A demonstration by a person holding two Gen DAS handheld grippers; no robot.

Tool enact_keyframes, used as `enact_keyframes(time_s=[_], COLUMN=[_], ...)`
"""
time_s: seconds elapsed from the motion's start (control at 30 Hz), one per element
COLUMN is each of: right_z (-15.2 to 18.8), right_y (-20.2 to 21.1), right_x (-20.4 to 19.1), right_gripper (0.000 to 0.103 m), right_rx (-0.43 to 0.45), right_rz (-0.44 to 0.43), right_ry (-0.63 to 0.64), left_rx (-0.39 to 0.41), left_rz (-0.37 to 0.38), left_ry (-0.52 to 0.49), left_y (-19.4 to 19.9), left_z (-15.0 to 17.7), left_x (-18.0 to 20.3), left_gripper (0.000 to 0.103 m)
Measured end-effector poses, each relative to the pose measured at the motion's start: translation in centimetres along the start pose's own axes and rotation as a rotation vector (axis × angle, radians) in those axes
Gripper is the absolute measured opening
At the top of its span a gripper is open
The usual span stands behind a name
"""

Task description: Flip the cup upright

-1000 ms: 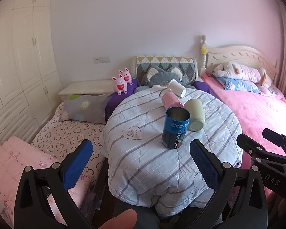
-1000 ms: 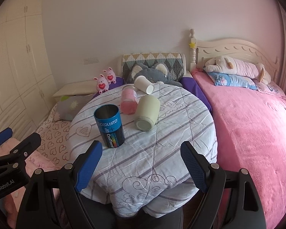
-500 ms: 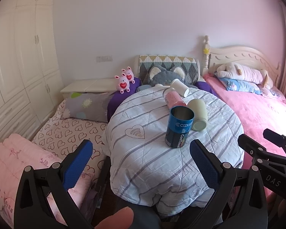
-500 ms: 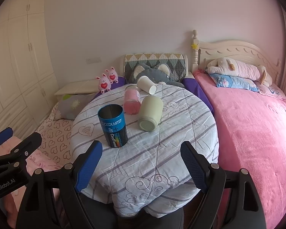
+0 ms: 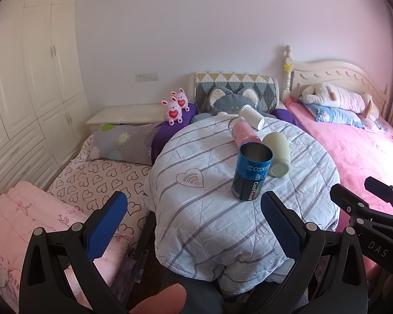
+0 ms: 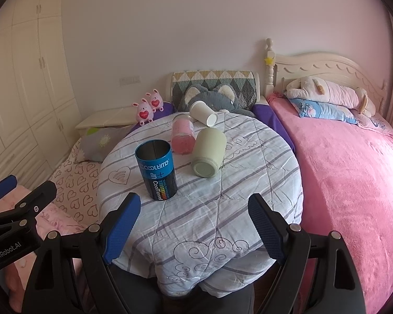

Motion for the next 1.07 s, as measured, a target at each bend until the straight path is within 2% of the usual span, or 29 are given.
enact_keyframes(time_s=[0.7, 1.07], right_z=[0.06, 0.51], right_y=[-0.16, -0.75], right_x=[0.11, 0.49], right_gripper=[0.085, 0.085], right_rx=[-0.004, -0.011], right_rz=[0.001, 0.006], right_ry=[-0.003, -0.015], left_rx=[0.002, -0.003], left_rz=[-0.003, 0.019], left_ry=[-0.003, 0.002], left_y=[0.03, -0.39], left_z=[0.03, -0.28], left_x=[0.19, 0.14], left_gripper=[0.103, 0.103])
Point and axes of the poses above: each gripper's, at about its wrist camera, not at the fingertips, and y roughly against the way its jaws point, x to its right, z to its underside, the point moved 3 cm from there along -y, roughly the way its jaws point, and after that the axes turned 3 degrees about y, right-handed, at the moved point
